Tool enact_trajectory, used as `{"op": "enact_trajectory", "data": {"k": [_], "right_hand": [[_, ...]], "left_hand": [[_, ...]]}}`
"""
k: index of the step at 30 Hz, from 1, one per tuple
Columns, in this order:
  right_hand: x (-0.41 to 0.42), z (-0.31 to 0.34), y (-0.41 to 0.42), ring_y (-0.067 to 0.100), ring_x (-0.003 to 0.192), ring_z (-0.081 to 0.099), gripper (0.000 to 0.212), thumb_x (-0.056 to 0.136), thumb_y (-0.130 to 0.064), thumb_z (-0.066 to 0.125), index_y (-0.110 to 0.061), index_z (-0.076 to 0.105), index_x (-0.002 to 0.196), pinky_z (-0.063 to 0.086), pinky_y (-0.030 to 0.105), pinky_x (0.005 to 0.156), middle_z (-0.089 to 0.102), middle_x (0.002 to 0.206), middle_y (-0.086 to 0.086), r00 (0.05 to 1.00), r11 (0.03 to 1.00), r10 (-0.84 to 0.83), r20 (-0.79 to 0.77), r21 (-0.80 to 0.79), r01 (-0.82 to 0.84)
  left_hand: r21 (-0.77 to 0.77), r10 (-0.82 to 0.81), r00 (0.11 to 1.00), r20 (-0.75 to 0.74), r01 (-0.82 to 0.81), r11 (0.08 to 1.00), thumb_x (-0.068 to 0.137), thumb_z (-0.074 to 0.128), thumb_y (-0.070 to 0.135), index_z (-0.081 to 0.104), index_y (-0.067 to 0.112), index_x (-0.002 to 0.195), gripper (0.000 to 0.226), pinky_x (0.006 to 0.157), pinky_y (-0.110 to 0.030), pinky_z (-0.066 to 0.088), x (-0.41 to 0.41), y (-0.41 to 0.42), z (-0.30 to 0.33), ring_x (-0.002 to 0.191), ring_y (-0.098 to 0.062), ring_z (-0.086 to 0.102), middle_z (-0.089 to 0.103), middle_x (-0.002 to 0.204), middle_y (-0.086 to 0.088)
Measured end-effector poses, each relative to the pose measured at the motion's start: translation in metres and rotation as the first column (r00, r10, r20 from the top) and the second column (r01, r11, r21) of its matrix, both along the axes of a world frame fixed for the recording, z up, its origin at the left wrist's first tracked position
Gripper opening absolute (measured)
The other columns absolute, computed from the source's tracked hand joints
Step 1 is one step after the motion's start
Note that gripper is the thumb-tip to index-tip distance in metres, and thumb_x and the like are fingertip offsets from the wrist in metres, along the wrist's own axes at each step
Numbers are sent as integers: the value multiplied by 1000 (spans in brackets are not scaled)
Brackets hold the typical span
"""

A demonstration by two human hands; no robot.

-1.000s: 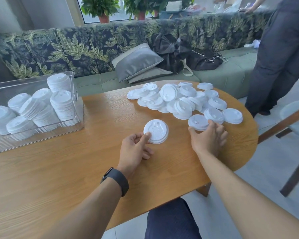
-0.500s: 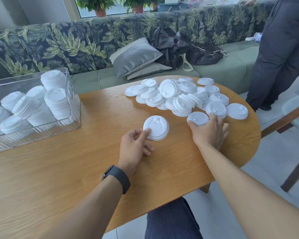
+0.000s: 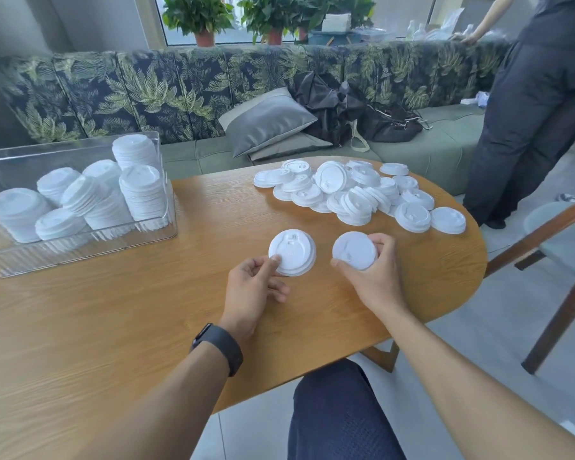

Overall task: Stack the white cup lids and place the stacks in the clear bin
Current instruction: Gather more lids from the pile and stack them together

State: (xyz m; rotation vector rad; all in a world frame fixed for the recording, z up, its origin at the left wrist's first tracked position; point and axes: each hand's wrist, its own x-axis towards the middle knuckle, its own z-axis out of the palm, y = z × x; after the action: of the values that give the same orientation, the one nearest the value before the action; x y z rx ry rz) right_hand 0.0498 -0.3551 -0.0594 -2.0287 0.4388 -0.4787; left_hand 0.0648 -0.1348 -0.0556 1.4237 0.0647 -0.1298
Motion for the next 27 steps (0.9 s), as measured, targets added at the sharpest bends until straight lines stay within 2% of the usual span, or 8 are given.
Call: {"op": "enact_trajectory", "data": {"k": [3,6,12,15,17,21,24,27], "right_hand": [[-4,2,23,9,102,61,81,64,-41,97,-30,41,121,50,27,81,57,113,-14,998,992,44,37,114,-48],[-6,3,48,11,103,61,75,70,-38,94,-28,42,123,46,23,79,58,117,-9,996,977,90,20,192,-93],[-2,1,99,15,115,60,43,89,-28,80,-25,55,124,47,28,93,61,122,-9,987,940,163,-3,303,-155],[0,0,123,11,121,59,52,91,-22,78,-23,56,138,46,29,105,61,132,-8,971,901,238,-7,375,-218],[1,1,137,10,121,60,55,90,-19,79,-20,59,141,47,29,107,64,132,-9,954,878,301,-12,394,-272],[2,2,164,13,109,70,32,87,-13,79,-26,70,114,55,31,95,75,115,-5,916,784,400,-17,525,-332],[3,3,178,25,101,71,30,83,-8,78,-18,66,109,56,41,90,75,111,7,891,687,453,-36,650,-323],[3,7,182,24,91,64,28,85,1,70,-15,58,105,49,40,79,68,105,9,883,635,469,-36,709,-308]], "left_hand": [[0,21,1000,-6,-21,1000,101,67,28,63,1,117,32,55,-28,57,-9,23,1,57,-23,65,72,80,-19],[11,64,998,-14,-64,998,100,68,28,64,1,115,31,56,-29,58,-17,49,2,56,-25,65,73,74,-18],[-4,166,986,-23,-166,986,99,69,24,63,-1,116,30,54,-30,58,-29,102,4,59,-24,68,73,74,-6],[-12,226,974,-34,-226,974,99,70,22,63,-3,116,31,52,-30,57,-33,127,4,58,-24,67,72,71,-5],[-11,264,964,-39,-265,964,98,70,22,63,-5,117,34,52,-30,57,-34,142,4,58,-25,67,72,72,-6],[-27,313,949,-42,-314,949,99,69,20,63,-7,119,34,53,-30,58,-35,162,1,57,-24,67,69,75,-8],[-47,330,943,-34,-331,942,100,68,19,63,-7,118,32,52,-30,57,-36,163,1,57,-24,66,68,78,-10],[-64,351,936,-28,-352,934,100,68,17,63,-6,116,28,50,-28,57,-36,160,1,54,-22,66,67,75,-7]]}}
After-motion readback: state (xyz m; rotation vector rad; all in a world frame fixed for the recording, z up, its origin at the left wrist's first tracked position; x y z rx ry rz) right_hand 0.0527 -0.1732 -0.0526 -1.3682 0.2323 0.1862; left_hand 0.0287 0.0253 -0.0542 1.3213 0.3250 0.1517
